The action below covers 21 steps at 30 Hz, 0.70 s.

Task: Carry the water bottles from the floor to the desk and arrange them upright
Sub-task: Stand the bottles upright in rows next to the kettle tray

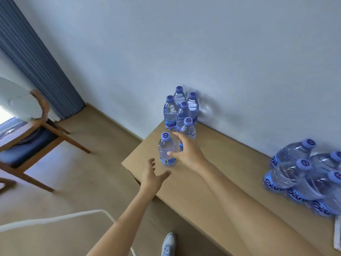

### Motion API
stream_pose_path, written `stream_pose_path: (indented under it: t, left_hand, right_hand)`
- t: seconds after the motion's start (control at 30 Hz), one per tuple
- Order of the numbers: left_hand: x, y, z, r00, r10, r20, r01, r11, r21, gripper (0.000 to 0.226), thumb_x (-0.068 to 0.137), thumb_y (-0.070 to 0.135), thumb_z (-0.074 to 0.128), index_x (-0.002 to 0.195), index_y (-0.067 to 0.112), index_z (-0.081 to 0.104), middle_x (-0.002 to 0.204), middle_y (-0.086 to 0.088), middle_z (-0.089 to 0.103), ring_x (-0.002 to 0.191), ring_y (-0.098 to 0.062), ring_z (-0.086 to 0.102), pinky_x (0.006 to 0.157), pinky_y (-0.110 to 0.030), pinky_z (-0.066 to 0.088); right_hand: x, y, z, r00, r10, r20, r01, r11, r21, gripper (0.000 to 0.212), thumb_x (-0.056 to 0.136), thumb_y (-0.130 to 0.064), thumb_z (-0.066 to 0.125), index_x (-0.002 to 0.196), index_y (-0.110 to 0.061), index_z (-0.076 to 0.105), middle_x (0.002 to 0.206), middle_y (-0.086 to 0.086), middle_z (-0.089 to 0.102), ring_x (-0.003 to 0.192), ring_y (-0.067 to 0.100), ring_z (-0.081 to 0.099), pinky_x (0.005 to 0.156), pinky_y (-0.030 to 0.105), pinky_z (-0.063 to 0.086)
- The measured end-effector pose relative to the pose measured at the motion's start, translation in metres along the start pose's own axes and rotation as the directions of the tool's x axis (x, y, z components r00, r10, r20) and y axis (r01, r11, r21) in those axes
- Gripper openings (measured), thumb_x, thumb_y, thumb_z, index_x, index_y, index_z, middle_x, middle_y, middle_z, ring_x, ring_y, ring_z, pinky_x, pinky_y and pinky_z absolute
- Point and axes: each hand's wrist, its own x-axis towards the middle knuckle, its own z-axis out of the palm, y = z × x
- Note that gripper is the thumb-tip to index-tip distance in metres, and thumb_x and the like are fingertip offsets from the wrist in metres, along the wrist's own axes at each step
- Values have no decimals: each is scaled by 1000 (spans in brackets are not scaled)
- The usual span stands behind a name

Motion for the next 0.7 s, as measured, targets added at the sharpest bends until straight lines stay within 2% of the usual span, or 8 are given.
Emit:
stream_pose_path:
  t: [0.07, 0.13, 0.23, 0.33, 0.4, 0.53, 0.6, 0.7]
  left_hand:
    - [16, 3, -2, 998, 34, 58, -35, 999, 15, 88, 75, 27, 82, 143, 20, 27, 145, 1, 37, 125, -14, 41, 94, -27, 38]
    - [29, 7, -1, 993, 52, 106, -56, 998, 41, 89, 73, 24, 83, 142, 19, 26, 141, 4, 37, 125, -13, 42, 95, -22, 40]
    - [44, 10, 3, 986, 86, 146, -91, 996, 22, 70, 72, 14, 83, 122, 23, 35, 119, 9, 47, 94, 11, 53, 68, 0, 40]
    - [58, 6, 8, 980, 116, 161, -113, 993, -31, 65, 70, 6, 83, 113, 16, 36, 102, 11, 55, 77, 24, 54, 61, 1, 41]
    - [65, 5, 8, 980, 131, 150, -123, 991, -58, 64, 68, 5, 84, 111, 13, 37, 98, 13, 56, 76, 21, 57, 62, -3, 45]
    - [70, 6, 11, 971, 141, 195, -109, 980, -169, 63, 68, 6, 85, 108, 17, 39, 104, -6, 64, 82, -10, 65, 66, -24, 56]
    - [66, 12, 10, 951, 174, 254, -141, 980, -140, 69, 60, 18, 90, 108, 25, 41, 97, 5, 66, 78, -5, 66, 62, -21, 55]
    - [61, 25, 9, 915, 228, 333, -174, 967, -184, 65, 57, 21, 90, 109, 23, 52, 96, 7, 70, 88, -9, 69, 73, -24, 57]
  right_hand:
    - [19, -6, 12, 999, -1, 34, 1, 1000, -3, 72, 78, -19, 78, 141, -20, 43, 139, -1, 52, 128, 15, 47, 104, 25, 37]
    - [34, -7, 20, 1000, 5, 26, -4, 1000, -8, 61, 76, -17, 79, 129, -21, 49, 125, -3, 58, 116, 14, 54, 100, 29, 43]
    - [45, -3, 25, 1000, 5, 27, -5, 1000, 10, 47, 76, -14, 78, 110, -23, 48, 108, -6, 60, 101, 13, 57, 88, 24, 45]
    - [52, -2, 26, 1000, -3, -8, 3, 997, 82, 37, 77, -8, 76, 100, -17, 49, 104, 2, 64, 104, 19, 61, 92, 32, 49]
    - [55, -3, 27, 1000, 1, -22, 2, 993, 122, 37, 74, -7, 79, 94, -16, 49, 99, 4, 66, 103, 20, 63, 91, 33, 49]
    - [52, -4, 24, 991, 39, -131, -34, 999, 37, 41, 68, -28, 85, 91, -17, 53, 87, -7, 67, 86, 13, 62, 76, 25, 46]
    - [49, -7, 18, 972, 43, -231, -59, 996, -61, 48, 63, -44, 86, 88, -18, 55, 83, -8, 66, 83, 14, 62, 74, 28, 47]
    - [44, -11, 1, 942, -1, -335, -68, 978, -195, 53, 60, -56, 83, 83, -19, 54, 79, -5, 65, 78, 18, 60, 69, 34, 50]
